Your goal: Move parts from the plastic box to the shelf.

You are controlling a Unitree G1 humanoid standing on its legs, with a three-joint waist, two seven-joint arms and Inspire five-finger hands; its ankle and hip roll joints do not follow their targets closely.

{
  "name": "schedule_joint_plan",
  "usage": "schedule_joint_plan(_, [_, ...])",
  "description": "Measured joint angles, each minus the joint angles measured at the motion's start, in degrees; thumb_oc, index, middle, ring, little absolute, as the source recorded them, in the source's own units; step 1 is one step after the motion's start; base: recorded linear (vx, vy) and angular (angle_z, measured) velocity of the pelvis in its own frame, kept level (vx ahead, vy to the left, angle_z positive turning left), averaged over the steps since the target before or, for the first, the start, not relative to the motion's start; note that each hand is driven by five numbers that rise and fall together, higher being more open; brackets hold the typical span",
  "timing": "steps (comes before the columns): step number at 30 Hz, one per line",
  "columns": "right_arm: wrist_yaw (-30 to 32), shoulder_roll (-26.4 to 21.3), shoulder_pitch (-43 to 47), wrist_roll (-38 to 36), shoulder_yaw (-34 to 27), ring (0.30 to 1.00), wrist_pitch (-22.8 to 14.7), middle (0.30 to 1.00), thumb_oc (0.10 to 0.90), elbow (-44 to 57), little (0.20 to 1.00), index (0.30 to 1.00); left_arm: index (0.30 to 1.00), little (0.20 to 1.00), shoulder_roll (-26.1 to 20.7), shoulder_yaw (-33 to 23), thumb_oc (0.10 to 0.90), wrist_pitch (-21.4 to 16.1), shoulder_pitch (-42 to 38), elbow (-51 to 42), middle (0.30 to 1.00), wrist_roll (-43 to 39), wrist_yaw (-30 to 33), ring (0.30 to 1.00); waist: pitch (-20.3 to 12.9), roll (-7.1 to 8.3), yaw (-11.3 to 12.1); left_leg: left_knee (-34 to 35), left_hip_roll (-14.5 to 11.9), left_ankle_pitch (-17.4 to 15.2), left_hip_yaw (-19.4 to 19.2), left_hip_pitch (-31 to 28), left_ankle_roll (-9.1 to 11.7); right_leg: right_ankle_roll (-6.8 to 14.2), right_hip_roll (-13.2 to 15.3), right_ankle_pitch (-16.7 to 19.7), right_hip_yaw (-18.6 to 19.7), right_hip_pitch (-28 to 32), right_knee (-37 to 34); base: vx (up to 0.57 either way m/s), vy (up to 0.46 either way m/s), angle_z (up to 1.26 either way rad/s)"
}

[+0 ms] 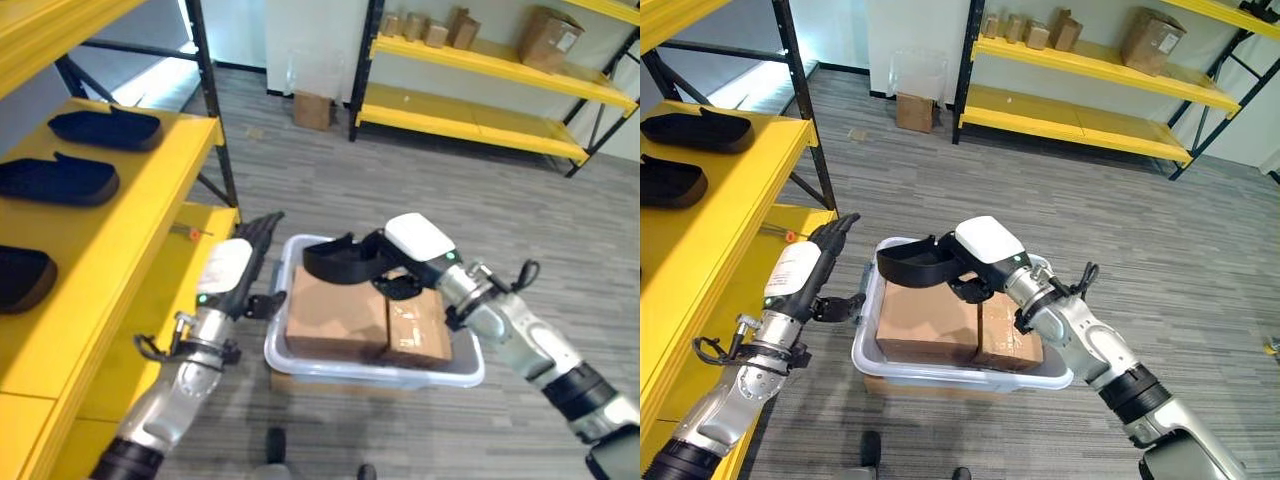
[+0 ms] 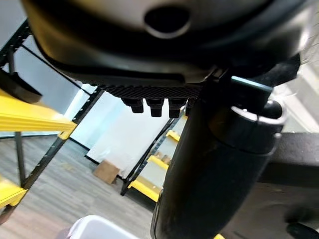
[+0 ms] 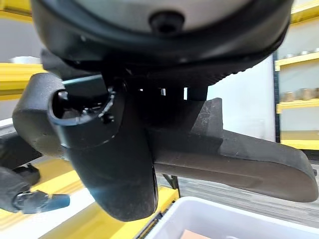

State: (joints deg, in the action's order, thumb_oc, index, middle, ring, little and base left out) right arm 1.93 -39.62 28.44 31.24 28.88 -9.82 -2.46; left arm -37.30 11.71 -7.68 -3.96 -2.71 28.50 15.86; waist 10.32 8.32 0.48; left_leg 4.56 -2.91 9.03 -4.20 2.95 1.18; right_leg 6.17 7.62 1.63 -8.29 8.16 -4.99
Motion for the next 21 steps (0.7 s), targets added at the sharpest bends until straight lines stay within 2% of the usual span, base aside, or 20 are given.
schedule_joint_plan(21, [0.22,3.27,2.10,-1.07,3.43,0.300,1.27,0.300,0.400,-0.01,0.300,0.300,1.000,1.000,0.04,4.56,0.900,-1.23,-3.44,-0.73,1.000,1.42,0.95,1.000,-0.03,-0.03,-0.29,0.00,-0.03,-0.09,-0.24,-0.14,-0.03,0.00,0.02,0.01,0.26,-0.02,0.00,0.00,0.000,0.00])
